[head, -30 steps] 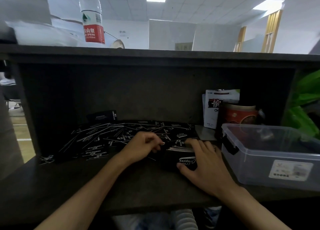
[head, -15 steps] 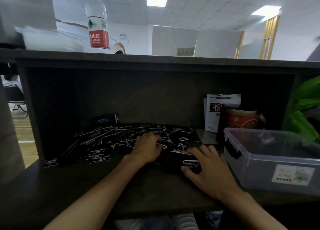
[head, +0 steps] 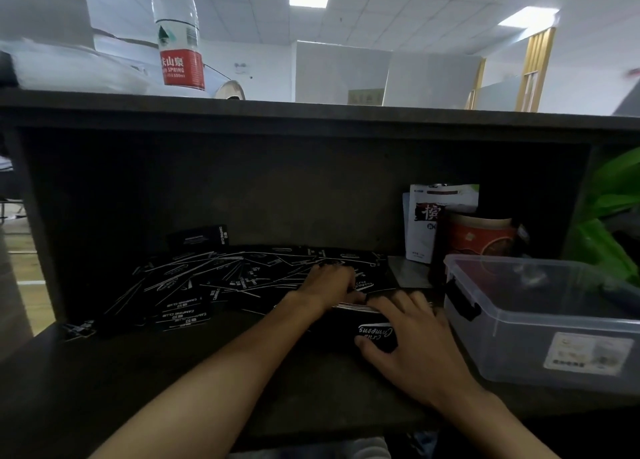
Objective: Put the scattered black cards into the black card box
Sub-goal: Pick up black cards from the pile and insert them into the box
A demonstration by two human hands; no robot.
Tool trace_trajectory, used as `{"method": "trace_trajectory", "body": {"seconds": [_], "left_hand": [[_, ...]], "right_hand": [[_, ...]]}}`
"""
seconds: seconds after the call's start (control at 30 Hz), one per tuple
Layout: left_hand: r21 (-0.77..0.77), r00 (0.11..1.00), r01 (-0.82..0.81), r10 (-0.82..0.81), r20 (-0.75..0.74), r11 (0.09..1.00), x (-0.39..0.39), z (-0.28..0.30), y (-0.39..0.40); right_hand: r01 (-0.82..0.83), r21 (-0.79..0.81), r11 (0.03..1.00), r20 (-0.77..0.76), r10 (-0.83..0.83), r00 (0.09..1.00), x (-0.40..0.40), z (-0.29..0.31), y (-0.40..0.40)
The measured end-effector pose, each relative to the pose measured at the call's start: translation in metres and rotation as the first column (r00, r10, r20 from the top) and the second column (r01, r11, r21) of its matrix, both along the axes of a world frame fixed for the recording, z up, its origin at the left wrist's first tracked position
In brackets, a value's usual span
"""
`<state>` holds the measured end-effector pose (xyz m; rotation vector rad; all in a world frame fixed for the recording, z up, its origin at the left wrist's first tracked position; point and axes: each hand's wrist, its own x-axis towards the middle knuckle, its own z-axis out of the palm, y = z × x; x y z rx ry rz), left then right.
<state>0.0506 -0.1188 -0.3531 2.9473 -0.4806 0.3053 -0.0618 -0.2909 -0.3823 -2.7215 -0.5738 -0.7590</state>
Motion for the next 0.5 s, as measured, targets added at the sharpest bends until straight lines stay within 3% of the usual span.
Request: {"method": "trace_trajectory", "body": {"seconds": [0.13, 0.23, 0.3, 0.37, 0.5], "left_hand": [[0.012, 0.988, -0.120, 0.120, -0.098, 0.993, 0.004, 0.017, -0.011], [-0.135, 0.952, -0.185, 0.143, -0.272, 0.974, 0.006, 0.024, -0.007], [-0.280, 0.953, -0.187, 0.104, -0.286, 0.942, 0.006, 0.025, 0.001], [-0.481, 0.974, -0.174, 0.078, -0.213, 0.860, 0.002, 0.024, 0.010], [-0.833, 0.994, -0.102, 0.085, -0.066, 0.545, -0.017, 0.023, 0.028]], "right_hand": [[-0.005, 0.010, 1.000, -0.006, 0.005, 1.000, 0.001, -0.001, -0.001], [-0.011, 0.020, 1.000, -0.007, 0.011, 1.000, 0.000, 0.000, -0.001], [-0.007, 0.015, 1.000, -0.014, 0.007, 1.000, 0.000, 0.001, -0.001], [-0.004, 0.013, 1.000, -0.022, 0.004, 1.000, 0.000, 0.001, -0.001], [0.005, 0.008, 1.000, -0.026, -0.005, 1.000, -0.003, 0.003, 0.000]]}}
